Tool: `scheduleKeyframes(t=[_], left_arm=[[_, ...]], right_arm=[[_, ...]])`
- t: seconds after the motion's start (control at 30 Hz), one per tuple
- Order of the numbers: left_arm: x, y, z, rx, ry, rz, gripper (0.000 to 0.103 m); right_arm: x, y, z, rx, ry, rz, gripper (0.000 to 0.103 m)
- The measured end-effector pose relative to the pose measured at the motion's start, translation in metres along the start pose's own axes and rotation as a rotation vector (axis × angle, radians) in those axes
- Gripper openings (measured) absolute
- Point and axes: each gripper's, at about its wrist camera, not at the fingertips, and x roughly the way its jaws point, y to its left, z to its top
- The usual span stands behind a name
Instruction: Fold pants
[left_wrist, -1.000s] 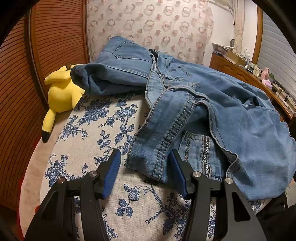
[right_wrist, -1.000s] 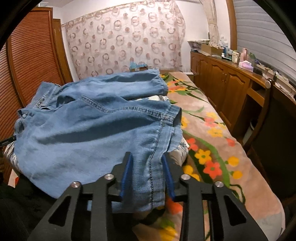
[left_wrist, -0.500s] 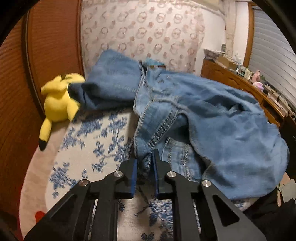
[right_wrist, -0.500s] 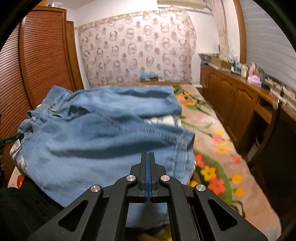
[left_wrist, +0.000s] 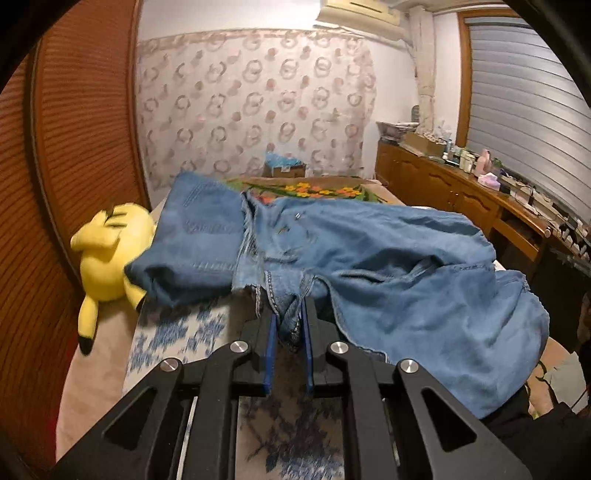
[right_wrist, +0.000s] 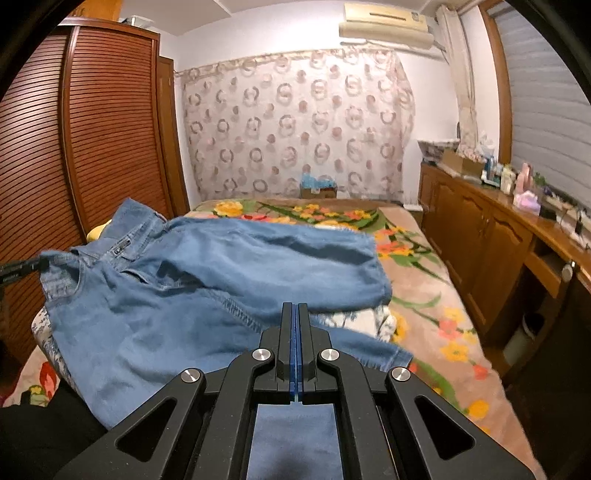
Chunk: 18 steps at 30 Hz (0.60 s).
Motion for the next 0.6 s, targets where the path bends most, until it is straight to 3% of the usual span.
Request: scheduleKeyframes(t=[0.23,0.43,0.6], left_arm=[[0.016,-0.008,0.038,0.035,-0.031,0.004,0.011],[0.027,-0.015,0.068,0.048,-0.055,0.007,0.011],[0.037,-0.021,0.082,0.061,-0.064,0.021,0.011]], right_arm=[[0.008,-0.034,-0.029,0.063,0.082,-0.022,0.0],[0.009,-0.064,-0.051,0.102,0.14,-0.058,0.032],[0.017,-0.074,-0.056,0.126,0.19,-0.084,0.036]])
